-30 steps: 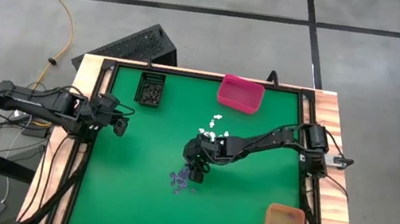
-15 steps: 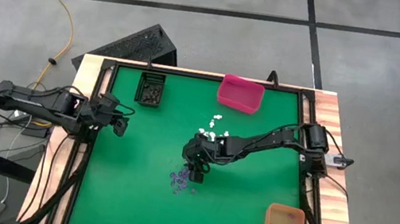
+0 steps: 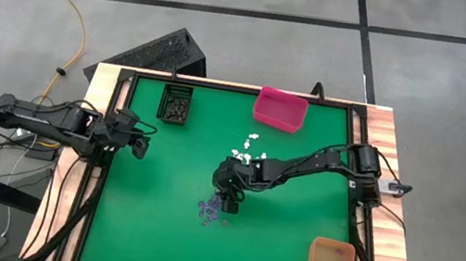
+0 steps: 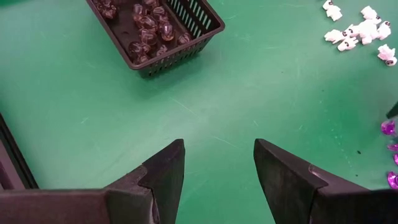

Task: Sort Halloween decoration
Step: Put the pink witch hat toy into the orange bin

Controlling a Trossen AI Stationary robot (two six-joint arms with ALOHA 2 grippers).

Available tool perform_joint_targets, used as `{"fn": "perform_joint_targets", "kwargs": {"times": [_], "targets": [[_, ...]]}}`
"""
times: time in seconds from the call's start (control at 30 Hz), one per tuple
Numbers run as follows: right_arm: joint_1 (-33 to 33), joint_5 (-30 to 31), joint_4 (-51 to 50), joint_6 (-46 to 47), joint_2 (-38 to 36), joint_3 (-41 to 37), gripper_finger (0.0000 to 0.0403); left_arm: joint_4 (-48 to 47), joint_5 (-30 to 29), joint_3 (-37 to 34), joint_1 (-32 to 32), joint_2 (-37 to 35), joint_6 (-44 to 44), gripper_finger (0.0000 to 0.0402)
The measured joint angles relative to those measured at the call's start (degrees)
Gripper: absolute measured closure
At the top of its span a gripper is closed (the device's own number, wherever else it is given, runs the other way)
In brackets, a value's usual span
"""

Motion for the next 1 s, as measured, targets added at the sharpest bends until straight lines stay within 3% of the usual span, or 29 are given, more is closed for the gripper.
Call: {"fn": "perform_joint_targets", "kwargs": {"times": [0.67, 1.0], "targets": [[0.2, 1.1, 0.5, 1.1, 1.9, 0.0, 0.0229, 0.0, 0.1, 0.0, 0.0, 0.0, -0.4, 0.0219], [0.2, 1.1, 0.4, 3.0, 1.8, 0.0, 0.0306, 0.0, -0.1, 0.0, 0.0, 0.0, 0.1, 0.0219]]}}
